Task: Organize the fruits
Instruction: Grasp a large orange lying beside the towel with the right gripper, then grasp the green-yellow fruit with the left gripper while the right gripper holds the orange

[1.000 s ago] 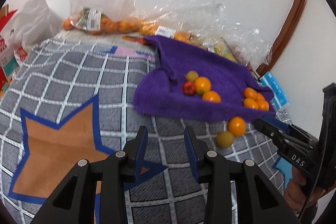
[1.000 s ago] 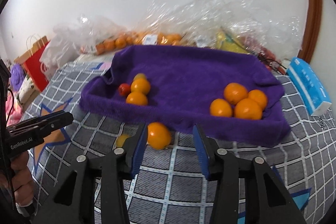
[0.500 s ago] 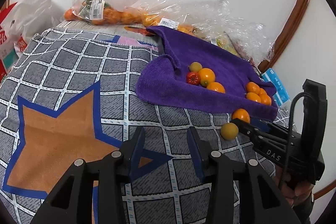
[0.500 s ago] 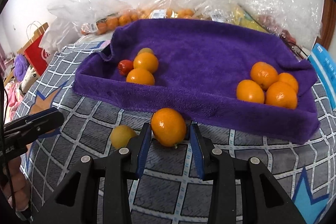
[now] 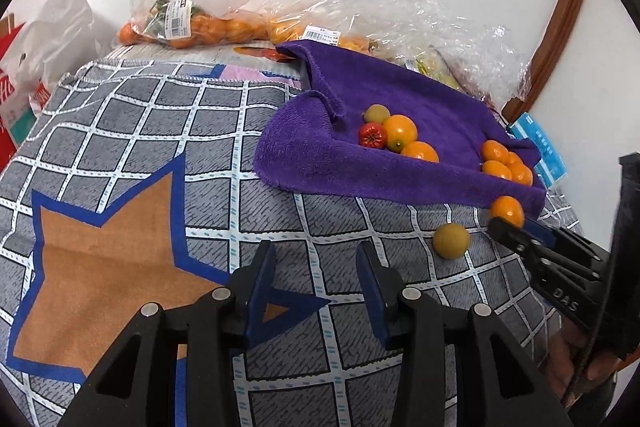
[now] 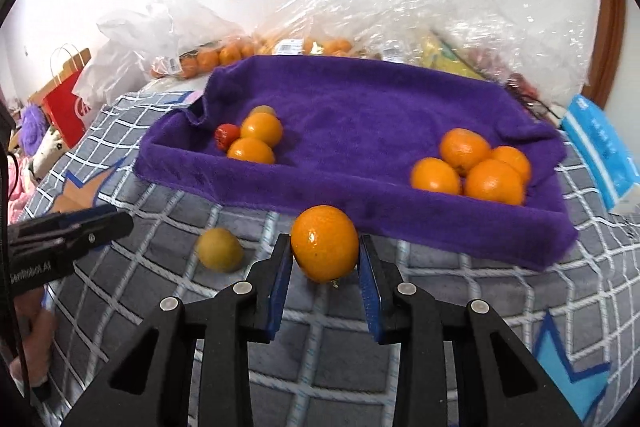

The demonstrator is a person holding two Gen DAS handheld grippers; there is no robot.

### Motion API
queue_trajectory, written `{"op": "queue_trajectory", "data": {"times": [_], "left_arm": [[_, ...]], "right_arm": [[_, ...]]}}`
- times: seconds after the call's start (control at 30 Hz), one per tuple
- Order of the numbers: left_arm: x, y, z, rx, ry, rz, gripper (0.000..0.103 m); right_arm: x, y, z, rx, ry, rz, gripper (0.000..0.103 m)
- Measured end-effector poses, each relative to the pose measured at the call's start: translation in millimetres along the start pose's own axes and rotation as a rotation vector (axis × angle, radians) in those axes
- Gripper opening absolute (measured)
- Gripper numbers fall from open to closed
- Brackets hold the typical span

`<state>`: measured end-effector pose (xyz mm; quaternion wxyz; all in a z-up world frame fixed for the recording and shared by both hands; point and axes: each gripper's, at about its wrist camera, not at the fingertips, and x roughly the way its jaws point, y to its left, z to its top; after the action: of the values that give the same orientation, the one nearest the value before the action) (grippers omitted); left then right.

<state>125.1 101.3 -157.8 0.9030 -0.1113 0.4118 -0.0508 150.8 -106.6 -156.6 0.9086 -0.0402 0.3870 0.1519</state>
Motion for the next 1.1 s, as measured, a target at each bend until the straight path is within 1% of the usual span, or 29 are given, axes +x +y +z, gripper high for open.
{"op": "queue_trajectory", "data": {"times": [0.1, 0.17, 0.27, 0.4, 0.5, 0.8, 1.1], "left_arm": [[-1, 1, 0, -0.003, -0.003, -0.004, 0.039], [0, 1, 0, -0.006, -0.001, -0.010, 0.039], [1, -4, -1, 0.027, 0.008, -0.026, 0.039], [1, -13, -3, 0.079, 0.019, -0.046, 0.040], [1, -14, -3, 0.084, 0.021, -0.049, 0.039], [0, -14, -3, 0.093, 0.024, -0.058, 0.039], [-3, -19, -5, 0.114, 0.014, -0.074, 0.040]], "right_arm": [[-12, -10, -5, -0.012, -0.040, -0.018, 0.033], [-18, -14, -8, -0.033, -0.046, -0.038, 0.032], [-22, -19, -14, -0.069, -0.047, -0.043, 0.032], [-29, -34, -17, -0.017, -0.065, -0.012, 0.032], [-30, -44, -18, 0.021, -0.070, 0.016, 0.032], [-33, -55, -20, 0.089, -0.091, 0.024, 0.032], [-37, -62, -21, 0.117, -0.112, 0.026, 0.032]]}}
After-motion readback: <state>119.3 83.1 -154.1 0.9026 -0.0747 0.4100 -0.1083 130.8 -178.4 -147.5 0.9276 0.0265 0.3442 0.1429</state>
